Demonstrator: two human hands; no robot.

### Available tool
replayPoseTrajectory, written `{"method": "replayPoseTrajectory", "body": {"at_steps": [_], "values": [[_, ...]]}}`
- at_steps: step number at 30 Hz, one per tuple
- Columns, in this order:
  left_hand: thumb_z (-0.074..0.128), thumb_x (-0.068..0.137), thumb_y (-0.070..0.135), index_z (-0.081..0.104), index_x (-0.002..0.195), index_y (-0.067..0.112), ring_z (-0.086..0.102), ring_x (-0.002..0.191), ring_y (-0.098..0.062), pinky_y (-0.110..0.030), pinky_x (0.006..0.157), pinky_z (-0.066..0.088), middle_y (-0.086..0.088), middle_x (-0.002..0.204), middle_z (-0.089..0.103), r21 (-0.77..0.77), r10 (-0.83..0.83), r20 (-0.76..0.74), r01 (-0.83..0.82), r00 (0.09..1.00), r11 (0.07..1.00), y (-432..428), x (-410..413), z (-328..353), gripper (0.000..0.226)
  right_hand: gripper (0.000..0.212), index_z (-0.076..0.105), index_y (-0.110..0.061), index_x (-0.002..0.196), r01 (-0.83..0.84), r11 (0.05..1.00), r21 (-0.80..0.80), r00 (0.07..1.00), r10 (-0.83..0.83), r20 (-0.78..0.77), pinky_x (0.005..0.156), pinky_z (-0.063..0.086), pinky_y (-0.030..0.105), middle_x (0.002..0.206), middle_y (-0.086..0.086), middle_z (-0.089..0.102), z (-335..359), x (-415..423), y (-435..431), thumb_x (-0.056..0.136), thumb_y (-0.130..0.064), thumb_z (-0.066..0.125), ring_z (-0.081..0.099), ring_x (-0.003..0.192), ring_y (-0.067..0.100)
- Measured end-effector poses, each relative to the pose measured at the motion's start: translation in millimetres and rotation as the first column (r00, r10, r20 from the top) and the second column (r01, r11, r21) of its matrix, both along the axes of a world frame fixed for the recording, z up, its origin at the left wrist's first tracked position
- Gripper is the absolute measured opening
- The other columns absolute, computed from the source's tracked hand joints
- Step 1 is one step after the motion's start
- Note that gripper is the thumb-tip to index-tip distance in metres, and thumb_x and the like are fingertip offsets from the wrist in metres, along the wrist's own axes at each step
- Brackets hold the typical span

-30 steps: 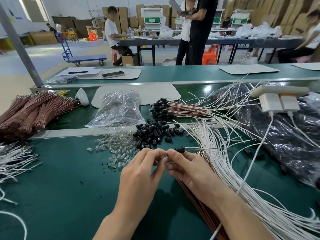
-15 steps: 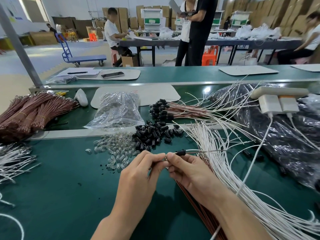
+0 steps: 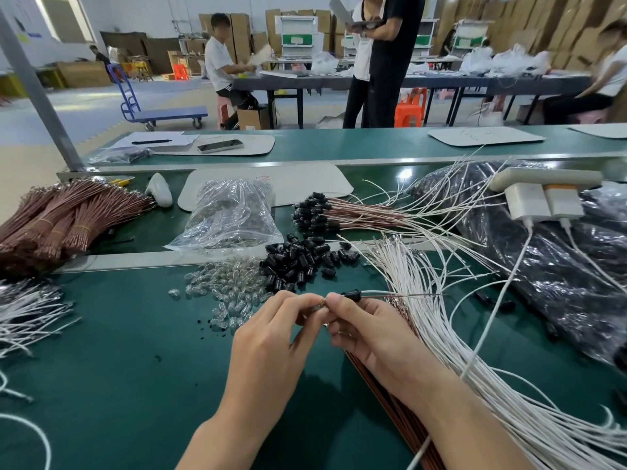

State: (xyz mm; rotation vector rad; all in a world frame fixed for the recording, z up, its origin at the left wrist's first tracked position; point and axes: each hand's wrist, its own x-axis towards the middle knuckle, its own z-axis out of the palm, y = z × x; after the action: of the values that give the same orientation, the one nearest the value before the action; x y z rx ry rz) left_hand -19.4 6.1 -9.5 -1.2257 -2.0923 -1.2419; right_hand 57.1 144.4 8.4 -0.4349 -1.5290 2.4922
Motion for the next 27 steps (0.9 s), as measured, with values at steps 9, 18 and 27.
{"method": "replayPoseTrajectory", "body": {"at_steps": [9,18,27], "values": [[0.067,0.092,0.033,0.068,0.103,0.025,0.053,0.073,-0.003,-0.029,0.06,0.051,0.016,0.09,0.059,-0.013,0.007,0.036,-0.007,0.999,1.0,-1.4,1.8,0.0,0.014,0.023,0.081,-0.012,0.075,0.056,0.998,0.035,0.998,-0.056,-0.005,0.06,0.055,0.018,0.076,0.005,0.072,0.6,-0.2,0.1,0.067,-0.034,0.082,0.063,0.062,0.007],[0.062,0.094,0.036,0.065,0.101,0.03,0.059,0.076,-0.003,-0.018,0.066,0.048,0.019,0.089,0.059,0.068,0.018,0.104,-0.025,0.994,0.997,-0.1,-4.3,-3.8,0.01,0.035,0.08,-0.009,0.092,0.042,0.999,0.001,0.999,-0.042,-0.006,0.059,0.056,0.022,0.089,0.011,0.075,1.9,-1.2,-2.5,0.073,-0.039,0.08,0.066,0.066,0.012],[0.062,0.094,0.037,0.065,0.097,0.03,0.059,0.076,-0.004,-0.014,0.068,0.045,0.019,0.089,0.06,0.118,0.021,0.159,-0.04,0.987,0.992,2.1,-8.3,-7.4,0.008,0.032,0.079,-0.007,0.101,0.157,0.976,-0.149,0.987,-0.161,-0.018,0.059,0.058,0.023,0.093,0.013,0.074,4.6,-1.0,3.7,0.084,-0.031,0.066,0.07,0.071,0.016]]}}
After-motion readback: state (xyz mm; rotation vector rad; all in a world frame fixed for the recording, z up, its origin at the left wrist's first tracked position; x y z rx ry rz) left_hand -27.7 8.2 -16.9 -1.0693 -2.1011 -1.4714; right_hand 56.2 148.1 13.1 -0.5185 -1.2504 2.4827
